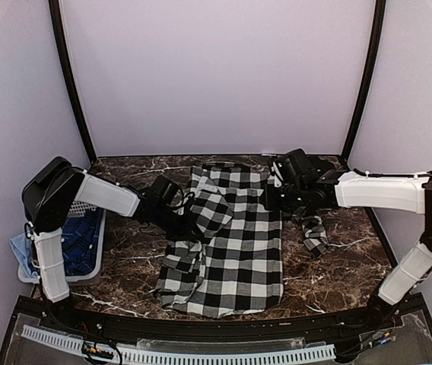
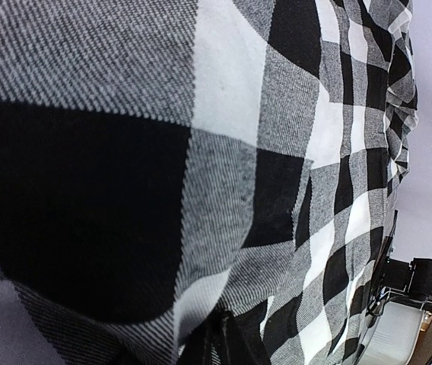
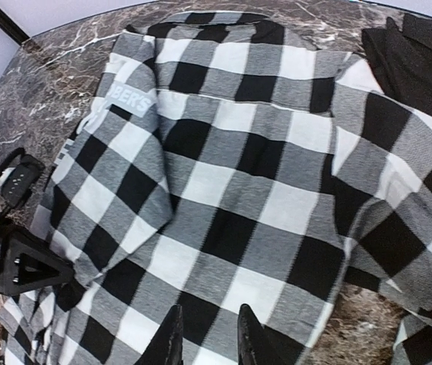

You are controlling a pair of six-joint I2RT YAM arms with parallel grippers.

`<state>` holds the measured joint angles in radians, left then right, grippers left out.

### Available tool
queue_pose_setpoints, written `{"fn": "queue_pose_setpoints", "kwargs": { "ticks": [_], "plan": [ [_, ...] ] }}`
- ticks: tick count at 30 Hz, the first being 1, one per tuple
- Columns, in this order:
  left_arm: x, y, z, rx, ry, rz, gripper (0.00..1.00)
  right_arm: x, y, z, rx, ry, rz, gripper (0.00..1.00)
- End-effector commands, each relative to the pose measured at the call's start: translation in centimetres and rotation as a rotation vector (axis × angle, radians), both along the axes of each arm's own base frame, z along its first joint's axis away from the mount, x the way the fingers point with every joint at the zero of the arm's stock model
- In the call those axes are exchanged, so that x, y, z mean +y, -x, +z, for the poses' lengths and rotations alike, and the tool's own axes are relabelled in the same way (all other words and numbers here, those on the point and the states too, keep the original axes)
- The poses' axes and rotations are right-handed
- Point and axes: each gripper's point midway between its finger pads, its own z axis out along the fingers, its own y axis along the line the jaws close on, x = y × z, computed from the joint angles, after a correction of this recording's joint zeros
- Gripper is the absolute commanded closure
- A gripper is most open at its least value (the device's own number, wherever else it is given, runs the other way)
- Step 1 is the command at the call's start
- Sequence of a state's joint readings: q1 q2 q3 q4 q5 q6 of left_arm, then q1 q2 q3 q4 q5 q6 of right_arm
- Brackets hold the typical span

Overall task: Fold and stack the long sleeve shirts
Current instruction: Move the 1/3-folded shirt to the center of the board, then pick up the sleeve from the center of the board.

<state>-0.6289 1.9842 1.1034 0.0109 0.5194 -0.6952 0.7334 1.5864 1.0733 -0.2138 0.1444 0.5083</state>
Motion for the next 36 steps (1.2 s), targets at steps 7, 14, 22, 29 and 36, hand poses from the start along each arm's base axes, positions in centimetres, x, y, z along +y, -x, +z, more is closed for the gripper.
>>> {"fn": "queue_pose_setpoints", "kwargs": {
  "ticks": [7, 14, 22, 29, 36],
  "plan": [
    [4.4, 5.4, -2.6, 0.133, -0.101, 0.031, 0.92, -9.1, 0.8, -1.2, 0.025, 0.07, -0.23, 0.59],
    [0.7, 3.9, 3.4, -0.001, -0.04, -0.06, 0.86, -13.7, 2.9, -3.3, 0.081, 0.039, -0.364, 0.42],
    [-2.2, -2.6, 8.9, -0.221, 0.001, -0.034, 0.79, -17.2, 4.5, -3.8, 0.089, 0.018, -0.469, 0.4],
    [-2.4, -9.9, 5.7, -0.266, -0.063, 0.05, 0.78, -19.5, 5.2, -4.5, 0.104, -0.025, -0.547, 0.41],
    [-1.8, -13.8, 1.5, -0.253, -0.135, 0.073, 0.78, -20.6, 5.7, -5.1, 0.112, -0.044, -0.571, 0.42]
  ]
}}
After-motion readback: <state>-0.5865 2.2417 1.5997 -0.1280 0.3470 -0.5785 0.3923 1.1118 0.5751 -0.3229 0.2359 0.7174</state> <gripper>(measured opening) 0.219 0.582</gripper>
